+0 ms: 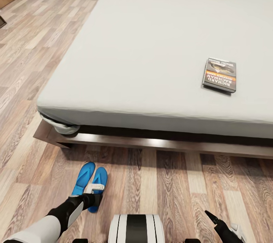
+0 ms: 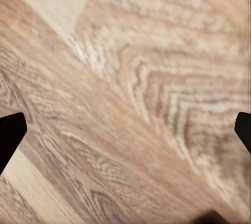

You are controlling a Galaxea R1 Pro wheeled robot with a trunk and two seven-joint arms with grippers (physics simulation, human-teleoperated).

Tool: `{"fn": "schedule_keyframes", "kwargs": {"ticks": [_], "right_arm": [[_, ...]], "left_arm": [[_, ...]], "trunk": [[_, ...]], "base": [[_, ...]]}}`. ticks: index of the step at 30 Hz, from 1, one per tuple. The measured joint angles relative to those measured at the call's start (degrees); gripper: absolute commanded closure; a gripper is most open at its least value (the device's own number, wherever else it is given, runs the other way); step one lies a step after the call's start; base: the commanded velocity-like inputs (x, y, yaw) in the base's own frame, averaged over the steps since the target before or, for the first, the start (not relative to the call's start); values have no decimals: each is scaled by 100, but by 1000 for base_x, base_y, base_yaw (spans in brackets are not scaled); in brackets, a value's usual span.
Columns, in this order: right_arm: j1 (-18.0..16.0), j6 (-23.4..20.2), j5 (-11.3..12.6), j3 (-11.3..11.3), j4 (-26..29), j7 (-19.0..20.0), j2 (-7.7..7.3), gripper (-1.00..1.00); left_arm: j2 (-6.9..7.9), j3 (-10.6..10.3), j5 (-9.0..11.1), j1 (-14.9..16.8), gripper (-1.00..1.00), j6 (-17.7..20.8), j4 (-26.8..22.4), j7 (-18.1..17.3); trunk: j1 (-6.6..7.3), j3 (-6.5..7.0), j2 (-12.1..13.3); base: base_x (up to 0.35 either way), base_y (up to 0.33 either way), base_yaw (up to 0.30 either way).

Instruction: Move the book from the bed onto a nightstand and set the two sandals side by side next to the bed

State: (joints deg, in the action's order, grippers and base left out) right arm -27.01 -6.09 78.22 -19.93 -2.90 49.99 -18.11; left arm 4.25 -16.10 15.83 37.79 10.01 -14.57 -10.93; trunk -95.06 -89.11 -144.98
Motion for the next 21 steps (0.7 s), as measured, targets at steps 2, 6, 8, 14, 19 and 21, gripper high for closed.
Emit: {"fn": "schedule_keyframes", "kwargs": {"ticks": [2, 6, 8, 14, 19, 21], "right_arm": [[1, -1, 0, 0, 0, 0, 0, -100], [1, -2, 0, 1, -1, 0, 0, -100], [1, -3, 0, 1, -1, 1, 0, -100], [1, -8, 1, 4, -1, 3, -3, -100], [1, -9, 0, 8, 1, 8, -1, -100], [1, -7, 0, 7, -1, 8, 0, -100]], "left_arm": [[0, 3, 3, 1, 100, 0, -1, -1], [0, 5, 8, 3, 100, 0, -3, 0], [0, 5, 8, 2, 100, 1, -3, 0], [-5, -4, -5, 2, 100, 0, -1, 4], [-1, 4, 11, 1, 100, 1, -2, 0], [-1, 5, 12, 1, 100, 1, -2, -1]], "trunk": [[-5, -44, -3], [-12, -111, -7], [-12, -111, -7], [-12, -111, -7], [-12, -111, -7], [-12, -111, -7]], "base": [[0, 0, 0], [0, 0, 0], [0, 0, 0], [0, 0, 0], [0, 0, 0], [0, 0, 0]]}}
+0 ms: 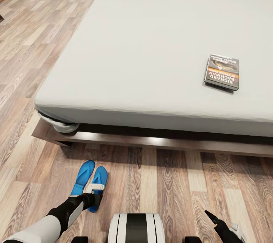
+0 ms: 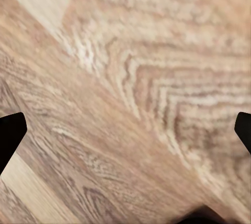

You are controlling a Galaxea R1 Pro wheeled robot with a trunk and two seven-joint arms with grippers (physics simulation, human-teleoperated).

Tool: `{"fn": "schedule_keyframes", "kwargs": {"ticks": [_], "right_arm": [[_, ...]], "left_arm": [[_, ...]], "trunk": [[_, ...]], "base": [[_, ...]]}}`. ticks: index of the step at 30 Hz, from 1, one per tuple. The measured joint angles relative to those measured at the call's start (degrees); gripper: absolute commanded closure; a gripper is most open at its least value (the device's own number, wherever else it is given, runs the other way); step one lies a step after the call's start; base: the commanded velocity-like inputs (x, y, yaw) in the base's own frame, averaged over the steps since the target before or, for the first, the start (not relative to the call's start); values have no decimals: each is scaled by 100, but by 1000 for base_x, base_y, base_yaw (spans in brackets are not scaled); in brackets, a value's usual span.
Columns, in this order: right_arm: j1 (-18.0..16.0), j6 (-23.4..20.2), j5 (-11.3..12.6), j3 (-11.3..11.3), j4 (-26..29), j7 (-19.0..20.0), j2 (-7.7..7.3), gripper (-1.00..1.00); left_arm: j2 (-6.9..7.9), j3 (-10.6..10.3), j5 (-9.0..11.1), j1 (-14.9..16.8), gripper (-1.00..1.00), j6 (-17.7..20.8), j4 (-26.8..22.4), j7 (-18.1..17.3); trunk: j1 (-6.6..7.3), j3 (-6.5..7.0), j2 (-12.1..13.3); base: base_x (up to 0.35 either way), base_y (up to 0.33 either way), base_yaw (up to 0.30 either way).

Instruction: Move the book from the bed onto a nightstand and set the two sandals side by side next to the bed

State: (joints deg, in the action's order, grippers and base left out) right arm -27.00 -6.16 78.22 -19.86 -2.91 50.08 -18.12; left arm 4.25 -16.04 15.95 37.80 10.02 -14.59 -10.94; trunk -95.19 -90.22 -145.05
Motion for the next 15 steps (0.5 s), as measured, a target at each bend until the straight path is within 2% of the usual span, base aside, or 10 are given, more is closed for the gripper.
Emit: {"fn": "schedule_keyframes", "kwargs": {"ticks": [3, 9, 15], "right_arm": [[0, -1, 0, -3, 1, -2, -1, -100], [0, -1, 0, -4, -2, 0, -1, -100], [0, -1, 0, -4, 0, -1, -1, -100]], "left_arm": [[0, 0, 0, 0, 100, 0, 0, 0], [4, 10, -18, 5, 100, -7, -34, 5], [14, 10, 16, 4, 100, 3, -44, -3]], "trunk": [[0, 0, 0], [19, -131, -8], [17, -132, -8]], "base": [[0, 0, 0], [0, 0, 0], [0, 0, 0]]}}
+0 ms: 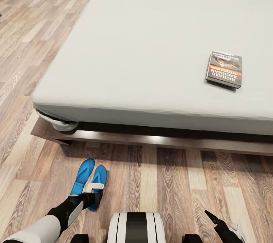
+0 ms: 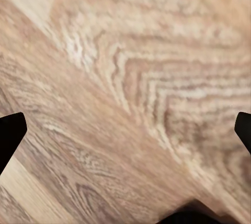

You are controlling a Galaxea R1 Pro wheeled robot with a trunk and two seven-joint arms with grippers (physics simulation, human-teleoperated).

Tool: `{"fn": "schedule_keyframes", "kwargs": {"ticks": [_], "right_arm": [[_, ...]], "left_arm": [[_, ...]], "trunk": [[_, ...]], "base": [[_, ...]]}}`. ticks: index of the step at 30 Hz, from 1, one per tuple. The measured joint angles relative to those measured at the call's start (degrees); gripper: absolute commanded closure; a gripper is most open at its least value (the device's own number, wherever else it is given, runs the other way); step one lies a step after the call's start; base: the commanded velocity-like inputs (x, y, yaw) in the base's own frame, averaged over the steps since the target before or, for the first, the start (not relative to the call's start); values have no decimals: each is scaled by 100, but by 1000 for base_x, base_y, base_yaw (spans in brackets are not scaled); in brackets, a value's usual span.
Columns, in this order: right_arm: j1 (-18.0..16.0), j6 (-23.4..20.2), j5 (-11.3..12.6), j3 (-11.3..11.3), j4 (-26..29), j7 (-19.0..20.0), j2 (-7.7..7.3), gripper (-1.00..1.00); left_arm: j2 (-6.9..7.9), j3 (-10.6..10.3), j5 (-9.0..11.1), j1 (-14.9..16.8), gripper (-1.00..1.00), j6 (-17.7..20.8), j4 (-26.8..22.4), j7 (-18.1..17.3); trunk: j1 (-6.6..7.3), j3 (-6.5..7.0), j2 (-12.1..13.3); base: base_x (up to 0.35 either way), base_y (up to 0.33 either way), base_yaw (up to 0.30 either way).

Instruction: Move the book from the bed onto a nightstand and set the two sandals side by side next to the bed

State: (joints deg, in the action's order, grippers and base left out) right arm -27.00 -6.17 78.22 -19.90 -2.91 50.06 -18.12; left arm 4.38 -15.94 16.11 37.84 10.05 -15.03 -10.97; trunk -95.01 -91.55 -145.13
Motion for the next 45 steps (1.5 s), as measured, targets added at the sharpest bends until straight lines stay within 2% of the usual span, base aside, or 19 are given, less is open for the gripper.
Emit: {"fn": "schedule_keyframes", "kwargs": {"ticks": [43, 44, 45], "right_arm": [[0, 0, 0, -2, 1, 1, 1, -100], [0, -1, 0, -2, 0, 1, 1, -100], [0, 1, 0, -2, -2, 1, 1, -100]], "left_arm": [[3, 0, 6, 0, 100, -1, 0, -2], [3, -2, 6, 0, -100, -2, 0, -3], [6, -5, -75, 1, -100, -29, 12, 17]], "trunk": [[-1, 0, 0], [0, 0, 0], [-6, 0, 0]], "base": [[0, 0, 0], [0, 0, 0], [0, 0, 0]]}}
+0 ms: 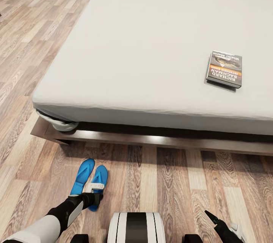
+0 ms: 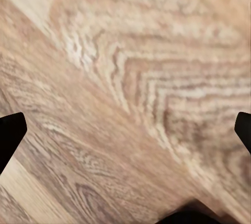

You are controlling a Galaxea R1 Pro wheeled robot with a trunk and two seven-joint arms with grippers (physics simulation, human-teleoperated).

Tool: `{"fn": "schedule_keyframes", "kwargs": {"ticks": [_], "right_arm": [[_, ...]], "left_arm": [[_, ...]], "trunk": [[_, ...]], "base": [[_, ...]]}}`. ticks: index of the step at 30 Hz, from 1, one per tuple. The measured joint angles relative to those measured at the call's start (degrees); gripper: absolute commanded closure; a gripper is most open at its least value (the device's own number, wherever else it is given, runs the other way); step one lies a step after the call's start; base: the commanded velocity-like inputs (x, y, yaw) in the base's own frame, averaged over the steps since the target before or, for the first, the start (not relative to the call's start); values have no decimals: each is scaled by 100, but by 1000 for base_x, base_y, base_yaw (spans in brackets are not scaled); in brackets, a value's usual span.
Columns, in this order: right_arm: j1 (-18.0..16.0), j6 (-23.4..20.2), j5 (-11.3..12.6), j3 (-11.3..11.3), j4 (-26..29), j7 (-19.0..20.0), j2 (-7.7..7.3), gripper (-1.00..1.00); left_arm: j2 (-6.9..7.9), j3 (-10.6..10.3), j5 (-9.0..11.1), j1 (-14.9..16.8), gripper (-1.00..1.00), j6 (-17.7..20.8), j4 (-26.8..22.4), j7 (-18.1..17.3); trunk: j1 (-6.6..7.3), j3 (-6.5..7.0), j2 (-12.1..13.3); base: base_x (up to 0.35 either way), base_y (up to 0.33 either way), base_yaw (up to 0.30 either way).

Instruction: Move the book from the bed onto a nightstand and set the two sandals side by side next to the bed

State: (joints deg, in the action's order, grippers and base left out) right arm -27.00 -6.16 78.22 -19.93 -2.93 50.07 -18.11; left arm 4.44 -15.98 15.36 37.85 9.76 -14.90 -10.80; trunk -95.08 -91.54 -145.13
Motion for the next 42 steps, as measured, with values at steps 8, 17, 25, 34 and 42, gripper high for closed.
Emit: {"fn": "schedule_keyframes", "kwargs": {"ticks": [8, 17, 25, 34, 42], "right_arm": [[0, -1, 0, 0, 0, -6, -1, -100], [0, 0, 0, 0, 2, -6, 0, -100], [0, 2, 0, 0, 0, -8, 0, -100], [0, 2, 1, 3, 2, -8, 0, -100], [0, -2, 1, 4, -1, -7, -1, -100]], "left_arm": [[1, 1, -2, 0, -100, 13, -7, 0], [8, 0, -1, 0, -100, 12, -9, -1], [29, -4, 12, 0, -100, 11, -14, -6], [36, -9, 54, -6, -100, 46, 33, -25], [156, 4, 67, -6, -100, 85, 33, -86]], "trunk": [[0, 0, 0], [-3, 0, 0], [-10, 0, 0], [-13, 109, 7], [7, 286, 17]], "base": [[0, 0, 0], [0, 0, 0], [0, 0, 0], [0, 0, 0], [0, 0, 0]]}}
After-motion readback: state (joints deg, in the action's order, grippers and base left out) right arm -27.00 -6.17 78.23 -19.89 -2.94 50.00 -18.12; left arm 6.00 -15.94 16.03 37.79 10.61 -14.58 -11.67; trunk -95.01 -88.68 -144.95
